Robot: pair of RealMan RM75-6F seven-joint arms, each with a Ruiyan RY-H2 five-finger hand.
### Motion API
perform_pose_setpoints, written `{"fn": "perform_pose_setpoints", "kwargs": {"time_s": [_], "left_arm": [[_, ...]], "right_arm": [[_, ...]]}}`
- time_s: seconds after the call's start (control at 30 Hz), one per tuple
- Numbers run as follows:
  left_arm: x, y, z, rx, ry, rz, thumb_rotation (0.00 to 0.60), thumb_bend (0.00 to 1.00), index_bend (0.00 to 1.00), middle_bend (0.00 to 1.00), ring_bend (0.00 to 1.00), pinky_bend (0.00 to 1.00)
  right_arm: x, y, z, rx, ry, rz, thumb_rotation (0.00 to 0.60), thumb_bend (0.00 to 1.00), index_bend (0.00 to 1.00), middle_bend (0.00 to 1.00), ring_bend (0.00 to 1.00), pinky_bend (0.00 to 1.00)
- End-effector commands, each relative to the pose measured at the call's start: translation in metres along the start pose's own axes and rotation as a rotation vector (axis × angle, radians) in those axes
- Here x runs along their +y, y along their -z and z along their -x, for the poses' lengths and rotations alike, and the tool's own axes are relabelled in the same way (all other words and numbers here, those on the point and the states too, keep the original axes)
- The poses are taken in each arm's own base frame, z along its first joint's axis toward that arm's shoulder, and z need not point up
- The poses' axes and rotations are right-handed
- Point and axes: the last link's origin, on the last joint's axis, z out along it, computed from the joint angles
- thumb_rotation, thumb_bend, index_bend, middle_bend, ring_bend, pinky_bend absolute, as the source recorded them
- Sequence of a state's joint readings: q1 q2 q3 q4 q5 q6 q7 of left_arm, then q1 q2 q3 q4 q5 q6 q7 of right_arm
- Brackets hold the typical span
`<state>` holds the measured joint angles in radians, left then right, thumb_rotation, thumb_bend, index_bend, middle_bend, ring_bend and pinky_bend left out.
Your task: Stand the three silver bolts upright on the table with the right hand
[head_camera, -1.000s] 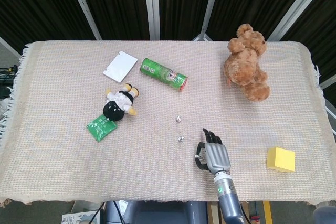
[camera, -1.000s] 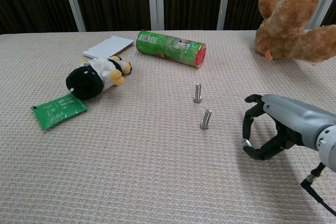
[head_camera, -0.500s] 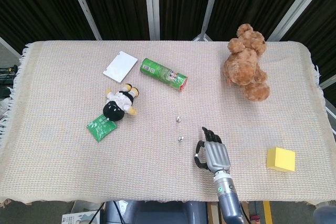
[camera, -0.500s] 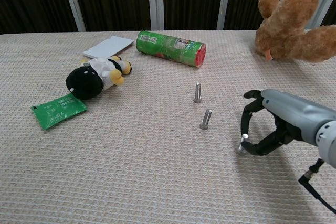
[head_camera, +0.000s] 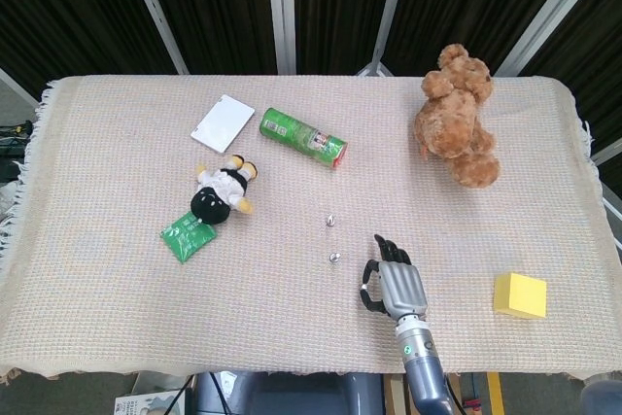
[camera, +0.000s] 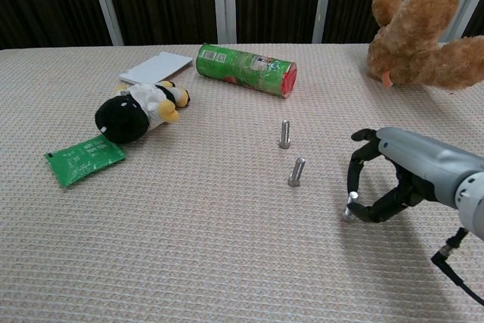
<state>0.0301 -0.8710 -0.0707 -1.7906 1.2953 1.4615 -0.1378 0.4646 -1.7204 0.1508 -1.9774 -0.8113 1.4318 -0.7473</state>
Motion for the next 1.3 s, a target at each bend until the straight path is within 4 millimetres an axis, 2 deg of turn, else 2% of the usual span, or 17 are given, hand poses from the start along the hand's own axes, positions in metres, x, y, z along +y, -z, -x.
{"fn": "perform_pose_setpoints", "kwargs": {"time_s": [0.03,0.53,1.3], "left_arm": [[0.0001,0.0000,0.0001,-0.001,-0.001,0.000,0.600,0.09,0.17,0.02,0.03,0.11],[0.0000,-0.0001,0.0000,0.000,-0.002,-0.001,0.600,0.09,0.17,0.02,0.03,0.11],[0.0008,0.0004,0.0006,-0.004,-0.005,-0.001,0.600,0.10,0.17,0.02,0.03,0.12]], "right_arm": [[-0.0003,-0.0001,-0.0004,0.001,-0.002,-0.001,0.600,0.37,0.58,0.00,0.03,0.11],[0.0014,-0.0008,0.0018,-0.011,0.000,0.000,0.600,0.37,0.58,0.00,0.03,0.11],[0.0035,0.0005,0.0021,-0.018,0.010,-0.006,0.600,0.37,0.52,0.00,0.03,0.11]]}}
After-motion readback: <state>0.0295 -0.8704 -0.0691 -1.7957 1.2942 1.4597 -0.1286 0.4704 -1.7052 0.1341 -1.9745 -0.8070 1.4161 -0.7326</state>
